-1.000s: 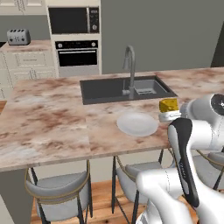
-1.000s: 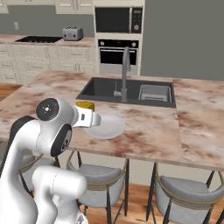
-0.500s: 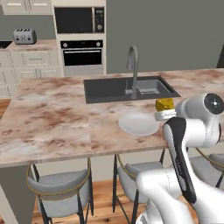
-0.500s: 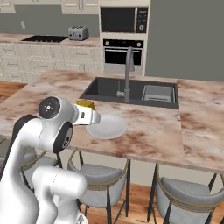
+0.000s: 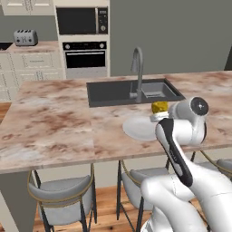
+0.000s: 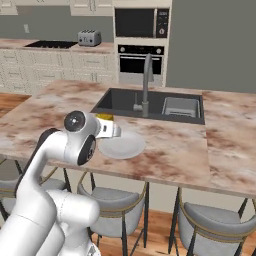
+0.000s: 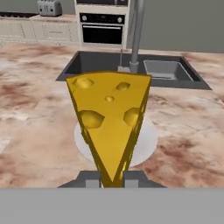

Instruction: Take the cheese, chicken drumstick, and lemon from the fridge and place them on the plate on the dining counter to create an appetizer plate.

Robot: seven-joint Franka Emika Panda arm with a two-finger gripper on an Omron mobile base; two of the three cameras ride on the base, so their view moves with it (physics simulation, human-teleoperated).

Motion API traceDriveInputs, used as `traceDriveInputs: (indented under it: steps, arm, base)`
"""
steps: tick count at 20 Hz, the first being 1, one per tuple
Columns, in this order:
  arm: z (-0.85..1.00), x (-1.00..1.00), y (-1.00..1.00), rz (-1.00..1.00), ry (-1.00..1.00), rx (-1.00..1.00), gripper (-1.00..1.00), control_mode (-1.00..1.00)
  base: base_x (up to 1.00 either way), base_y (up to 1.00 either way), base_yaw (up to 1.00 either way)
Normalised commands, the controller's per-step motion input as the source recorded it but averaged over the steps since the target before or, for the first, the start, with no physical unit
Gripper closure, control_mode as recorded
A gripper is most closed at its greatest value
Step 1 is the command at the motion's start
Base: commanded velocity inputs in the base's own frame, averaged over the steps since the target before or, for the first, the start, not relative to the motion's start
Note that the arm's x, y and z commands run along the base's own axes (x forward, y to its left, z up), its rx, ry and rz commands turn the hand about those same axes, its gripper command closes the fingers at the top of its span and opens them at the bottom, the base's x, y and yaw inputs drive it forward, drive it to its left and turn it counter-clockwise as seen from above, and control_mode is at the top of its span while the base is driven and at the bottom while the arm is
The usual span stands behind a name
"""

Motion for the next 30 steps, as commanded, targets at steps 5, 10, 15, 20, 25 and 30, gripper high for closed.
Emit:
traceDriveInputs:
  steps: [5, 10, 15, 20, 25, 30]
  arm:
    - [-0.26, 0.28, -0.01, 0.04, 0.19, 0.00, 1.00, -1.00]
    - [-0.19, 0.14, 0.00, 0.02, 0.20, 0.00, 1.00, -1.00]
    - [-0.26, 0.17, 0.00, 0.01, 0.00, 0.00, 1.00, -1.00]
    - [-0.42, 0.21, 0.00, 0.00, -0.08, 0.00, 1.00, -1.00]
    - [-0.41, 0.24, 0.00, 0.00, -0.05, 0.00, 1.00, -1.00]
    - [-0.20, 0.33, 0.00, 0.00, 0.04, 0.00, 1.00, -1.00]
  base:
    - [0.00, 0.00, 0.00]
    - [0.00, 0.00, 0.00]
    - [0.00, 0.00, 0.00]
    - [0.00, 0.00, 0.00]
    - [0.00, 0.00, 0.00]
    - [0.00, 0.00, 0.00]
